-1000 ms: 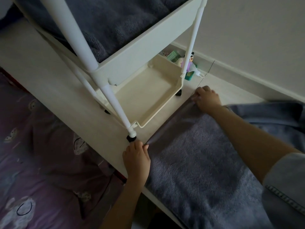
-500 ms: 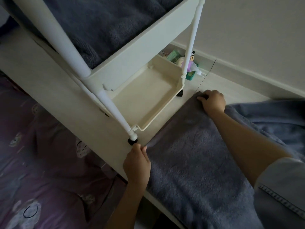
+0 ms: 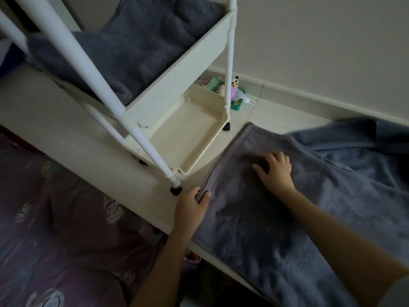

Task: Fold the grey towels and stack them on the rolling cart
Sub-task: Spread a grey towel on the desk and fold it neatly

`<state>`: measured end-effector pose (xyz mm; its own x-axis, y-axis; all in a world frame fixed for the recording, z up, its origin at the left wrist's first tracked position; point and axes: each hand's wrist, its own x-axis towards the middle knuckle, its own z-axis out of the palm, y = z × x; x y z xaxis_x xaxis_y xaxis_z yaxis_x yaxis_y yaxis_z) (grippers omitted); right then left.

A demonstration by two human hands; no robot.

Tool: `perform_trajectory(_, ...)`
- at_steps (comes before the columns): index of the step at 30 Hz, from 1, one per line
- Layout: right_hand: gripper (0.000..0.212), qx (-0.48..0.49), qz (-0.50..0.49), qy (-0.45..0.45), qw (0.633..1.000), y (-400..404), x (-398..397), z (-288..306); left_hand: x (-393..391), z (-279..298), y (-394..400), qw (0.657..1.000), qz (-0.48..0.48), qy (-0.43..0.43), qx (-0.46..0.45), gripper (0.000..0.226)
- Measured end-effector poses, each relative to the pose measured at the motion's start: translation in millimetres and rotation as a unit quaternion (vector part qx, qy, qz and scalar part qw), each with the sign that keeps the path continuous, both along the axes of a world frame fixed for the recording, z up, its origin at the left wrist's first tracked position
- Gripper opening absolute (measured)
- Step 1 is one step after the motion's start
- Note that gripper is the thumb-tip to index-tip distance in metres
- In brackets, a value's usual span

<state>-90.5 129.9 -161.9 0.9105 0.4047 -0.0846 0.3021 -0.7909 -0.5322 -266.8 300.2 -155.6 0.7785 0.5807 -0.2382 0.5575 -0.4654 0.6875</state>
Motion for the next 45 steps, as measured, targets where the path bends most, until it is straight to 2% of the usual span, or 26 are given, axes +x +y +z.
perform_trajectory(3, 0.024, 0.103, -0.019, 0.065, 0.992, -14.0, -34.0, 5.5, 10.7, 23.6, -16.0, 0.989, -0.049, -0.044, -0.135, 0.026)
perform_trajectory(5, 0.026, 0.171, -0.063, 0.164, 0.97, -20.3, -51.9, 17.0, 19.7, 35.4, -31.4, 0.977, -0.069, -0.061, -0.193, 0.018)
perform_trajectory(7, 0.03, 0.252, -0.109, 0.272, 0.922, -31.4, -68.4, 31.0, 28.8, 47.4, -50.9, 0.965, -0.086, -0.074, -0.238, 0.026)
perform_trajectory(10, 0.036, 0.385, -0.158, 0.4, 0.816, -60.8, -91.5, 56.2, 43.9, 62.0, -87.2, 0.95, -0.134, -0.081, -0.27, 0.031)
perform_trajectory(11, 0.039, 0.414, -0.169, 0.408, 0.796, -71.1, -96.6, 63.5, 48.4, 65.4, -99.2, 0.944, -0.156, -0.083, -0.278, 0.031)
perform_trajectory(14, 0.044, 0.494, -0.233, 0.355, 0.758, -110.4, -110.2, 82.7, 56.8, 76.8, -147.2, 0.919, -0.244, -0.087, -0.297, 0.032)
perform_trajectory(17, 0.041, 0.536, -0.322, 0.285, 0.726, -153.1, -124.7, 87.9, 56.4, 86.0, -193.3, 0.869, -0.338, -0.078, -0.354, 0.031)
perform_trajectory(20, 0.042, 0.561, -0.403, 0.263, 0.673, -195.2, -145.7, 72.0, 52.7, 76.7, -234.1, 0.832, -0.432, 0.011, -0.348, 0.035)
perform_trajectory(22, 0.059, 0.555, -0.446, 0.284, 0.643, -210.3, -156.7, 56.2, 48.2, 64.0, -250.2, 0.836, -0.448, 0.076, -0.307, 0.035)
perform_trajectory(23, 0.061, 0.545, -0.454, 0.303, 0.637, -215.3, -162.1, 48.1, 44.8, 57.0, -255.5, 0.844, -0.441, 0.099, -0.288, 0.034)
perform_trajectory(25, 0.047, 0.514, -0.452, 0.323, 0.654, -221.4, -171.5, 36.0, 40.9, 43.9, -261.1, 0.869, -0.412, 0.109, -0.251, 0.031)
perform_trajectory(29, 0.021, 0.392, -0.432, 0.313, 0.75, -225.3, -184.3, 26.7, 51.0, 33.3, -262.0, 0.905, -0.399, 0.021, -0.147, 0.025)
perform_trajectory(31, 0.019, 0.339, -0.446, 0.284, 0.778, -227.6, -190.6, 22.9, 63.5, 36.8, -267.1, 0.894, -0.442, -0.028, -0.068, 0.027)
perform_trajectory(34, 0.015, 0.299, -0.442, 0.235, 0.812, -229.2, -200.7, 23.8, 89.9, 44.3, -276.1, 0.857, -0.512, -0.059, 0.008, 0.031)
perform_trajectory(38, 0.013, 0.249, -0.421, 0.176, 0.854, -235.4, -212.5, 22.4, 118.8, 44.6, -300.5, 0.783, -0.616, -0.006, 0.085, 0.039)
perform_trajectory(40, 0.01, 0.225, -0.416, 0.157, 0.867, -238.7, -215.8, 19.7, 130.2, 41.6, -312.0, 0.72, -0.677, 0.035, 0.148, 0.042)
perform_trajectory(43, 0.006, 0.177, -0.416, 0.148, 0.879, -247.1, -215.8, 13.8, 147.4, 41.3, -323.5, 0.598, -0.743, 0.051, 0.296, 0.044)
perform_trajectory(45, 0.004, 0.136, -0.435, 0.148, 0.878, -259.2, -215.0, 8.9, 156.1, 40.8, -331.2, 0.544, -0.759, 0.05, 0.355, 0.046)
